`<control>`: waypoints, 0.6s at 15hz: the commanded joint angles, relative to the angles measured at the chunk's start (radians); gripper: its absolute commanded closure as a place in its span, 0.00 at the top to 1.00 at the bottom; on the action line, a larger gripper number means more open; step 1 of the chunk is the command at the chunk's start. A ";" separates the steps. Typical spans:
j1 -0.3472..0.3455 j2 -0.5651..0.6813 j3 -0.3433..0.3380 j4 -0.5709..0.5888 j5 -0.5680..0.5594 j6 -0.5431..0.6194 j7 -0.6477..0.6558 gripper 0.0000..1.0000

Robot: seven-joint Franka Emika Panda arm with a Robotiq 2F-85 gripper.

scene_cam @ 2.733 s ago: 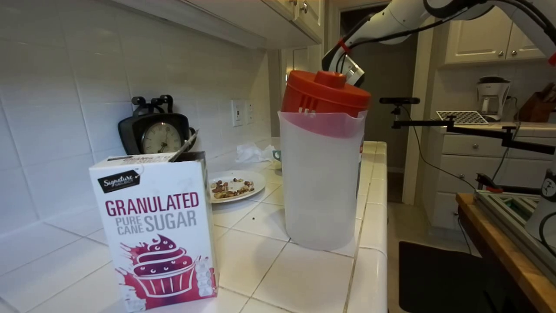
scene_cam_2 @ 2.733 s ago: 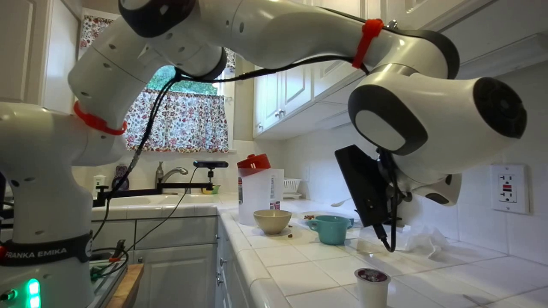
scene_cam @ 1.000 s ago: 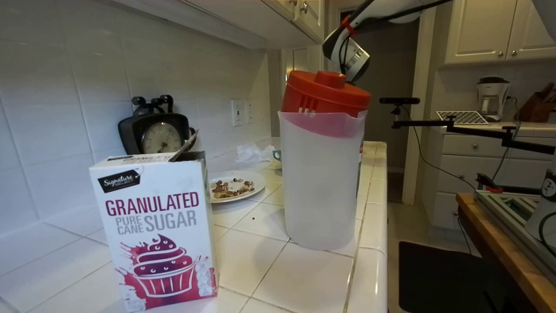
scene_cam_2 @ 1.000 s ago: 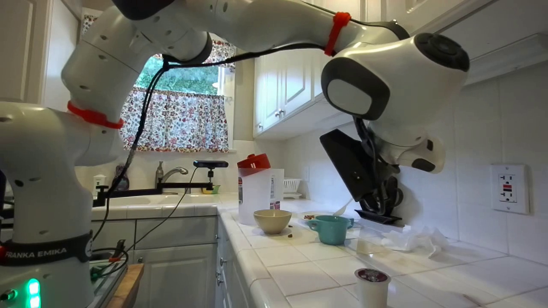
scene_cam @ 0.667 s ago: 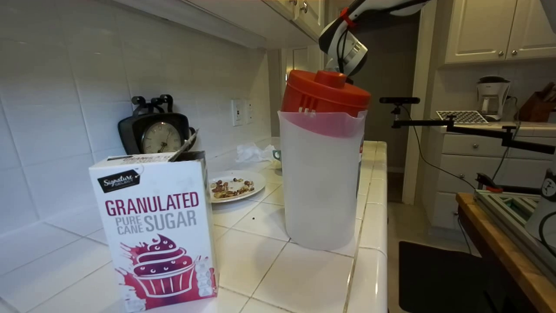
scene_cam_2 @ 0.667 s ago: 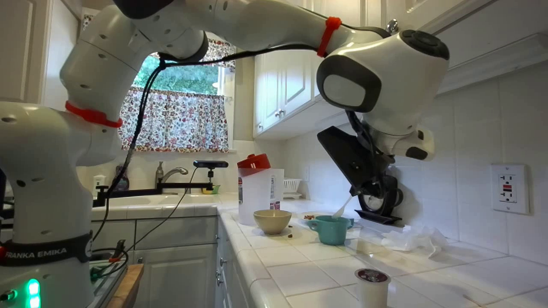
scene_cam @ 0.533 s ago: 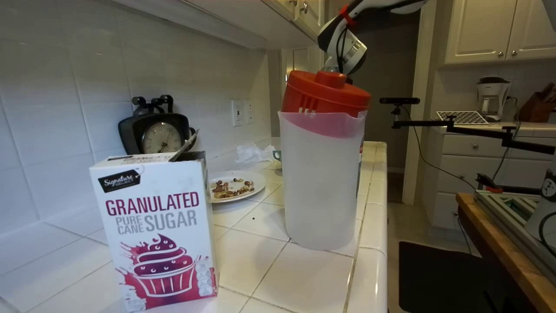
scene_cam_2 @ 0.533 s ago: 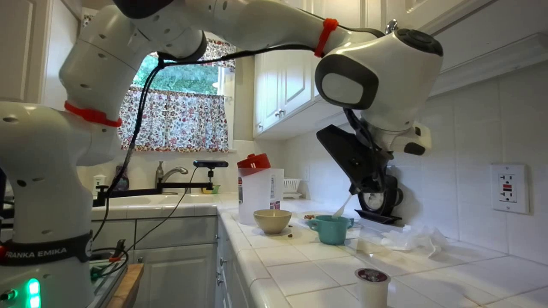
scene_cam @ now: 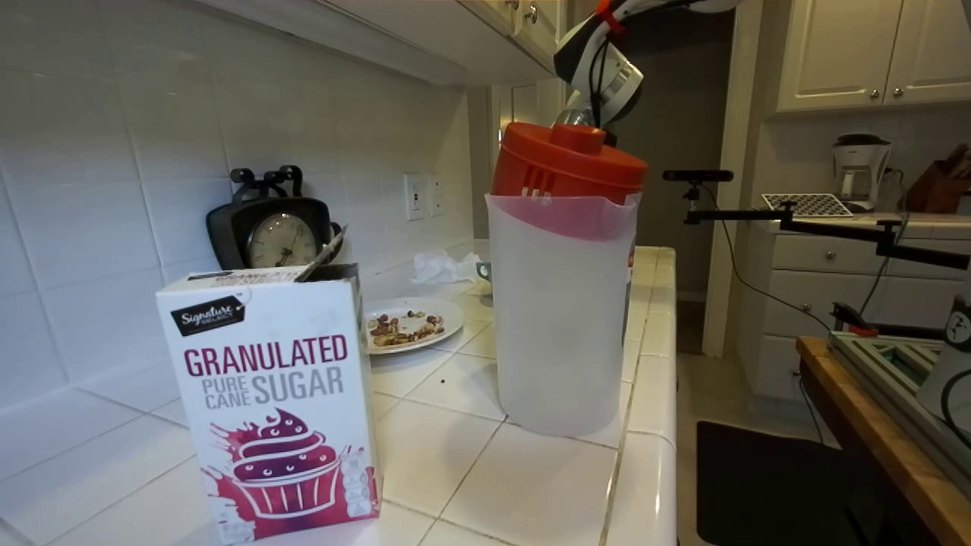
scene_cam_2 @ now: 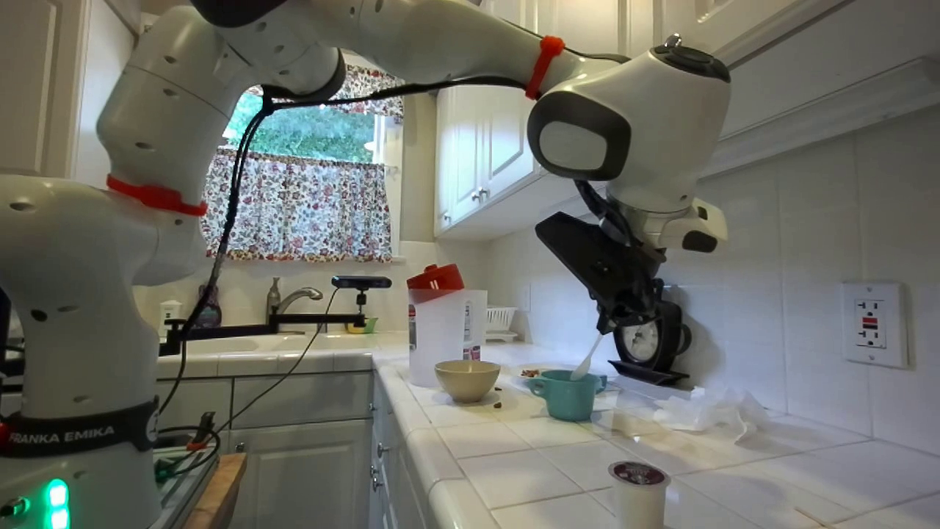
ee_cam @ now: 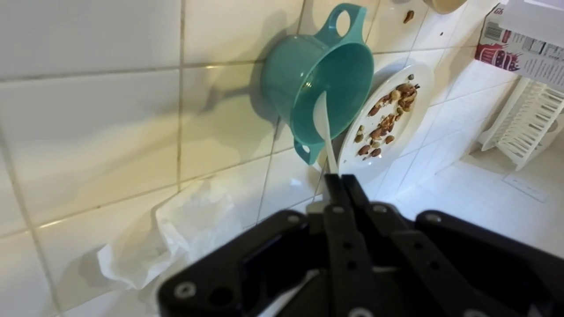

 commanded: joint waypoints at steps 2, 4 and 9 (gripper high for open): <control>-0.017 -0.028 0.011 -0.038 0.009 0.005 -0.009 0.01; -0.029 -0.028 0.010 -0.040 0.023 -0.009 -0.020 0.01; -0.091 -0.016 0.005 -0.059 0.126 -0.092 -0.077 0.01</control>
